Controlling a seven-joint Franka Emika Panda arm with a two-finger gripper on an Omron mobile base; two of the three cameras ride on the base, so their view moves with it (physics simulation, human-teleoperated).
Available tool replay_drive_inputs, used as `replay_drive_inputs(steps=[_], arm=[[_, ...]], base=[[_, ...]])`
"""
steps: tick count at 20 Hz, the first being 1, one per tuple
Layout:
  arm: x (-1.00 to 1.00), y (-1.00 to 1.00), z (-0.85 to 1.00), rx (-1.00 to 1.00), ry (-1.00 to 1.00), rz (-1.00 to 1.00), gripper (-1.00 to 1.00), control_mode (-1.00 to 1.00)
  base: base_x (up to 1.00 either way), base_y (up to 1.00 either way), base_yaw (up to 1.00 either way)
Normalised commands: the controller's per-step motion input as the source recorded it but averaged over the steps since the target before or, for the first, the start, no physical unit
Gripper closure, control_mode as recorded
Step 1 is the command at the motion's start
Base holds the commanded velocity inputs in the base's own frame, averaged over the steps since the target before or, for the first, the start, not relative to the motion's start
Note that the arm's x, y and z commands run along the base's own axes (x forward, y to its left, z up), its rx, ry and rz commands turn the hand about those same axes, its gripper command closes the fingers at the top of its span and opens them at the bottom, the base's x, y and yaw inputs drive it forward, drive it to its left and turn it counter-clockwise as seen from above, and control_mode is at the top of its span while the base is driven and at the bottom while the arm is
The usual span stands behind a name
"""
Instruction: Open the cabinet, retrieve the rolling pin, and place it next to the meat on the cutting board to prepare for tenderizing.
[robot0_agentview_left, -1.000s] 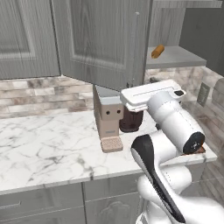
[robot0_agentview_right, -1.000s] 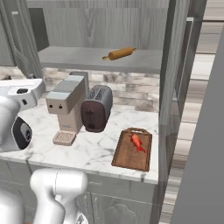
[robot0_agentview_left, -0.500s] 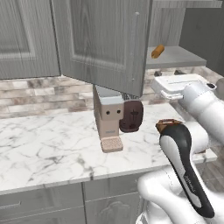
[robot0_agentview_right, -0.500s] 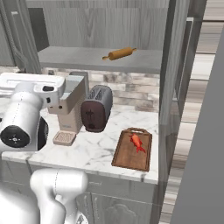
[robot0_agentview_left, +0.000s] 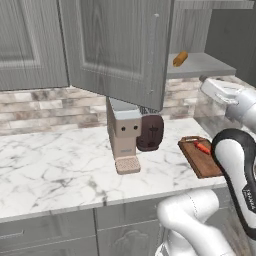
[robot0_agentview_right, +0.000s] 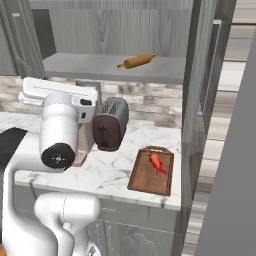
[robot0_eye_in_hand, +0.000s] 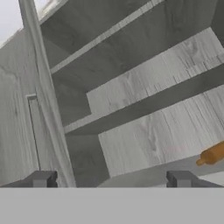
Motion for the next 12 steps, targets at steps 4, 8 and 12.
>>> replay_drive_inputs(steps=[4,8,12], arm=[[0.59,-0.13,-0.04,0.15,0.09,0.14,-1.0,-1.0],[0.71,0.0,-0.04,0.09,0.14,0.15,-1.0,-1.0],[0.68,0.0,-0.06,0.04,0.15,0.17,-1.0,-1.0]], base=[[0.0,0.0,0.0],[0.0,0.0,0.0],[0.0,0.0,0.0]])
